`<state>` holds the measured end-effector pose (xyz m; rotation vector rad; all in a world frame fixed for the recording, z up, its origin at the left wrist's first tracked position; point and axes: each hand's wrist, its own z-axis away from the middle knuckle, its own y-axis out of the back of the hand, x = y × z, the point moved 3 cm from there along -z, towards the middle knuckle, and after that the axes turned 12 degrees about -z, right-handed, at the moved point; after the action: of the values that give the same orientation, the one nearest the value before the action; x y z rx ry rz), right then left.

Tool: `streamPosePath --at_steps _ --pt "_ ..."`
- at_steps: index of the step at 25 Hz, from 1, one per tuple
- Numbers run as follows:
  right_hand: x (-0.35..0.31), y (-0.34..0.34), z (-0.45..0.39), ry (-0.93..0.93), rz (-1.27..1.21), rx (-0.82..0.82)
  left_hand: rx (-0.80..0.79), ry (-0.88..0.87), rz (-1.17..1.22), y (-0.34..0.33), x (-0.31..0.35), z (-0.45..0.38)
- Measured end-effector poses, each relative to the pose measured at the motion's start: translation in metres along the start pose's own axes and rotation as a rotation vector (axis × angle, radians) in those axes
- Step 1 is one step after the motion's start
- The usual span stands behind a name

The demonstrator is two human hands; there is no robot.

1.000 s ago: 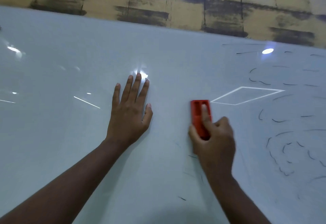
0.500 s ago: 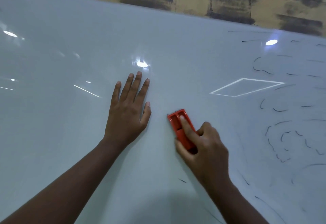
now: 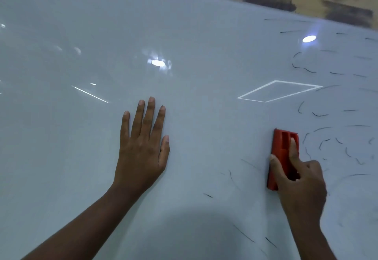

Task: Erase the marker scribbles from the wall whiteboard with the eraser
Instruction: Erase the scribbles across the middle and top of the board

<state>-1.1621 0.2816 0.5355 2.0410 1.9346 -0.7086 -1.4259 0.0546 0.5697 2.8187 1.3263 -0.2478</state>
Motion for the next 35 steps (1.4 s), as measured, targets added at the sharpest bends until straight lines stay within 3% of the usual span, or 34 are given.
streamPosePath --at_steps 4,9,13,17,22,27,32,35 --pt "-0.027 -0.020 0.026 0.002 -0.022 -0.110 -0.018 0.011 -0.001 0.000 0.004 0.003" --pt "-0.073 -0.053 0.117 0.276 0.081 -0.433 -0.039 0.028 0.031 0.002 0.007 0.012" --pt "-0.063 -0.048 0.163 0.316 0.155 -0.626 -0.067 0.027 0.046 0.002 0.007 0.023" --pt "-0.051 -0.031 0.140 0.214 0.185 -0.526 -0.065 0.025 0.072 0.006 0.010 0.043" --pt "-0.008 0.004 0.081 -0.108 0.059 -0.254 -0.065 0.006 0.075 0.006 0.012 0.068" --pt "0.036 0.030 0.094 -0.313 -0.015 -0.099 -0.081 0.025 0.063 0.009 0.019 0.087" --pt "0.035 0.018 0.126 -0.341 -0.132 -0.089 -0.094 0.041 0.038 0.011 0.025 0.096" --pt "0.005 -0.004 0.144 -0.194 -0.078 -0.230 -0.099 0.048 0.022 0.010 0.028 0.097"
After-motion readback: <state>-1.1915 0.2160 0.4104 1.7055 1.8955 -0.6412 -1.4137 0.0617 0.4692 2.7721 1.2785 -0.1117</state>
